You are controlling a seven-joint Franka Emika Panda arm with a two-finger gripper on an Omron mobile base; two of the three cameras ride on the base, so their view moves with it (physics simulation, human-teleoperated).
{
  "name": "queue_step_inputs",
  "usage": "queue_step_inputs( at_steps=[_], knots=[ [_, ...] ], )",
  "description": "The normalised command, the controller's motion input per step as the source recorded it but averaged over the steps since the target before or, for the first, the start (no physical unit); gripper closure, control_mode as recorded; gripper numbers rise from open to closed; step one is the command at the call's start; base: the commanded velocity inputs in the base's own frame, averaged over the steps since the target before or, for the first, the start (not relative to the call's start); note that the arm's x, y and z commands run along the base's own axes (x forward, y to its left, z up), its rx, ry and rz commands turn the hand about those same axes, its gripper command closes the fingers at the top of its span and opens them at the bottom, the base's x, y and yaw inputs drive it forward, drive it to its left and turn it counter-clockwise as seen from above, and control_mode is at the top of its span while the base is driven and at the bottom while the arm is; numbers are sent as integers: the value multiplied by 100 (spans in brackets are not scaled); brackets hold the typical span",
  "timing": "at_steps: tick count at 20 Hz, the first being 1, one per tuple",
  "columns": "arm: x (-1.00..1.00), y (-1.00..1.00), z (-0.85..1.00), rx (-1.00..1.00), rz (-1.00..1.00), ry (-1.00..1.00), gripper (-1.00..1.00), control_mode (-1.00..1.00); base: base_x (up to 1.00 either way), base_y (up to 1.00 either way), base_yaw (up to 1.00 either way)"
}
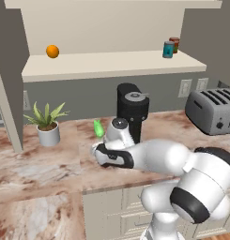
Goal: Pick the cans from the counter and place them in their designated side in the cabinet.
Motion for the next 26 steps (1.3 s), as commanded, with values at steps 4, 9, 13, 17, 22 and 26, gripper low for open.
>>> queue_step_inputs(
  at_steps=[4,9,13,17,22,26],
  knots=[
    [16,4,-24,0,0,2,-100,-100,0,0,0],
    [17,4,-24,0,0,1,-100,-100,0,0,0],
    [15,10,-26,0,0,0,100,-100,0,0,0],
    [2,3,-4,0,0,0,100,-100,0,0,0],
    [-7,-4,23,1,0,-1,100,-100,0,0,0],
    [-19,-18,47,1,0,-2,100,-100,0,0,0]
  ],
)
